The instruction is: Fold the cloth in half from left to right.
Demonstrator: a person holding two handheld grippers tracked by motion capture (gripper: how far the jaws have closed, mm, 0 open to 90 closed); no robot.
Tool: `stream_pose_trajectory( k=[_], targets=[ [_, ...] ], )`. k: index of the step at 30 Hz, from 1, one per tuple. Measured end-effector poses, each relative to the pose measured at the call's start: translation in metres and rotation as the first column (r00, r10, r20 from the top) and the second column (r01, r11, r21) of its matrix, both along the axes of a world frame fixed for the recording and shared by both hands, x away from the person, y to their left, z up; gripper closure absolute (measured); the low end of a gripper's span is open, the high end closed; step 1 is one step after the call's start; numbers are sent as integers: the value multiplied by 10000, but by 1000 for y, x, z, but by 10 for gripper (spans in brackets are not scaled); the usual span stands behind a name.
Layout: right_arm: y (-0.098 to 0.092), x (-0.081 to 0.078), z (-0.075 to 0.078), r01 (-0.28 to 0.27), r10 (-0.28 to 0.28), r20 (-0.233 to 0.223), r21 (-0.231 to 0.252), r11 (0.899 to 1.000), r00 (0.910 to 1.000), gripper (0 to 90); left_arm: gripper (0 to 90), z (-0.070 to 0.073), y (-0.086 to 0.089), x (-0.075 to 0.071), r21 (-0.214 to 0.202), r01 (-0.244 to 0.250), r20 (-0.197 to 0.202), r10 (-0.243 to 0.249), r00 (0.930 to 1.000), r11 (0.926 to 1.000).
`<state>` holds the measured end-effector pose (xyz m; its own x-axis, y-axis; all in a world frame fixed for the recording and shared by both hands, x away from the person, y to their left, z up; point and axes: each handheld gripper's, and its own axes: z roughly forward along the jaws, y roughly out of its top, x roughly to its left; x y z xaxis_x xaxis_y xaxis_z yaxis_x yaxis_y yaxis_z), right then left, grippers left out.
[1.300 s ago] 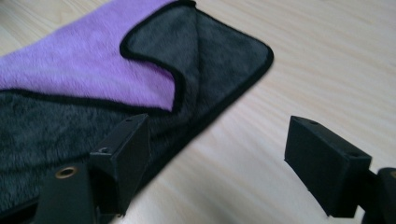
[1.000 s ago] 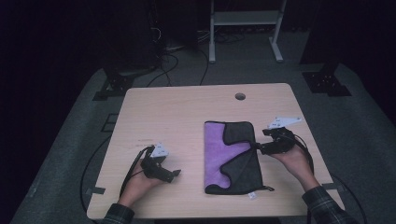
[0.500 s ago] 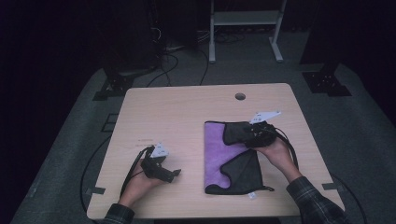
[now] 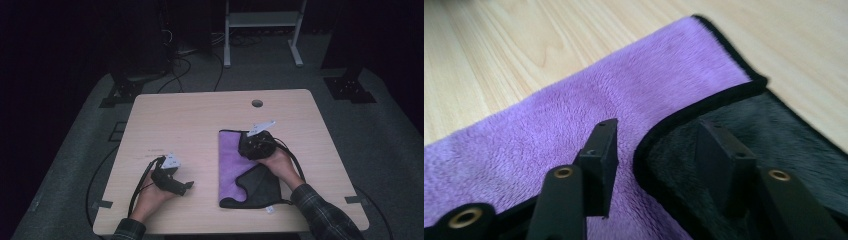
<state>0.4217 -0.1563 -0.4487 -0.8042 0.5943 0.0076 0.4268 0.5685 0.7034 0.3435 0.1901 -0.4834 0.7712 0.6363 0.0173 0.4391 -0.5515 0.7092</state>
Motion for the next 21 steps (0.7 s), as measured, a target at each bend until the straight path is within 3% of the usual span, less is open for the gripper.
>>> stream_pose_trajectory(
  k=[5, 12, 19, 21],
  targets=[
    [10, 1, -12, -33, 41, 112, -722, 9974, 9999, 591, 0, 0, 0, 0, -2, -7, -2, 7, 10000, 10000],
    [8, 0, -12, 89, -53, 459, -794, 9968, 9989, 795, 0, 0, 0, 1, -15, 82, -5, -82, 10000, 10000],
    [-5, 0, 5, 377, -378, 1013, 28, 9993, 9941, 829, 0, 0, 0, 1, 27, 54, 10, -54, 10000, 10000],
    [-12, 2, 10, 537, -570, 984, 350, 9979, 9935, 829, 0, 0, -1, 1, 23, -2, 24, 2, 10000, 10000]
  ],
)
